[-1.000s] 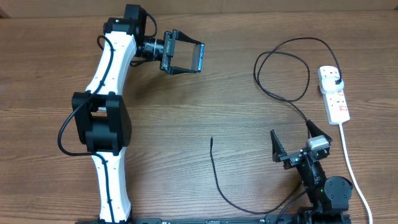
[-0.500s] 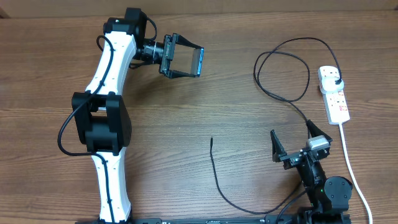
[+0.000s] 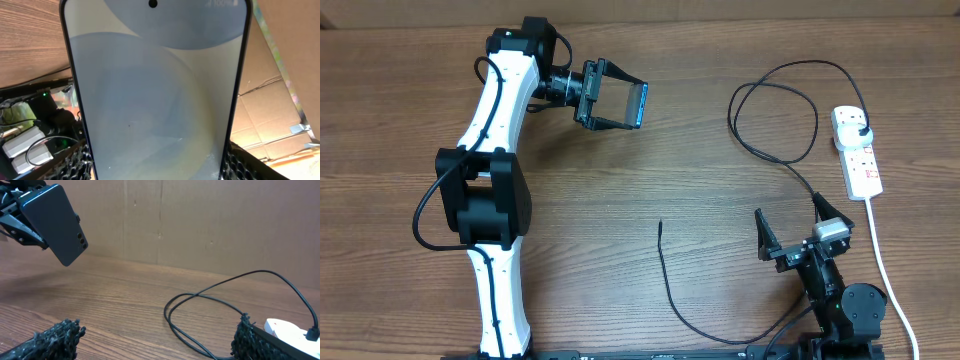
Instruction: Plug charger to phone and switch on socket
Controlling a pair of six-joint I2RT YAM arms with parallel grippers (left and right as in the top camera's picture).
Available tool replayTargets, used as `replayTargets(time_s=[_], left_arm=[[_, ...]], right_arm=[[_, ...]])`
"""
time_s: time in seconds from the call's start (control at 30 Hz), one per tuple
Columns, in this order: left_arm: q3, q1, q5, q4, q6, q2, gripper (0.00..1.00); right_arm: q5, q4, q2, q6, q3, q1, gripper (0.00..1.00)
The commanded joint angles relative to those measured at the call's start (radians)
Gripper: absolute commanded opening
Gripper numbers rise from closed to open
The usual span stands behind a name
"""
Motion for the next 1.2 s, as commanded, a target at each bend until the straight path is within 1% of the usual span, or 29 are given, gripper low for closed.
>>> replayTargets(time_s=[0.0,0.2,0.33,0.4,0.6,0.8,0.93,0.97,1.03,1.1,1.17], left_arm=[[0.032,0.000,0.038,-0.008,0.048,-0.009,0.04],[0.032,-0.004,0.035,-0.019,0.078,-0.009,0.04],[0.032,-0.010,-0.001,-0.019,0.142,-0.009,0.04],[0.032,-0.017,-0.053,-0.026,0.153,-0.009,0.04],[0.032,-0.066,-0.271,-0.037,0.163,-0.009,0.04],[0.032,-0.117,-0.389,-0.056,0.171,-0.009,0.04],[0.032,-0.137,-0.496,-0.071,0.170,-0.009,0.04],[0.032,-0.142,-0.546,-0.076,0.170,-0.009,0.04],[0.032,-0.145,-0.580,-0.075,0.169,-0.009,0.04],[0.032,-0.145,-0.602,-0.075,0.157,-0.009,0.04],[0.032,-0.145,-0.618,-0.074,0.137,-0.009,0.04]], right_arm=[[0.003,0.006,-0.009,-0.001,-0.011,0.005,1.00],[0.003,0.006,-0.009,-0.001,-0.011,0.005,1.00],[0.003,0.006,-0.009,-0.001,-0.011,0.005,1.00],[0.003,0.006,-0.009,-0.001,-0.011,0.005,1.00],[0.003,0.013,-0.009,-0.002,-0.011,0.005,1.00],[0.003,0.016,-0.009,-0.002,-0.011,0.005,1.00],[-0.022,0.097,-0.009,0.000,-0.011,0.005,1.00],[-0.068,0.171,-0.009,0.002,-0.011,0.005,1.00],[-0.076,0.230,-0.009,0.062,-0.010,0.005,1.00],[-0.076,0.270,-0.009,0.169,-0.010,0.003,1.00],[-0.075,0.270,-0.009,0.275,-0.003,0.003,1.00]])
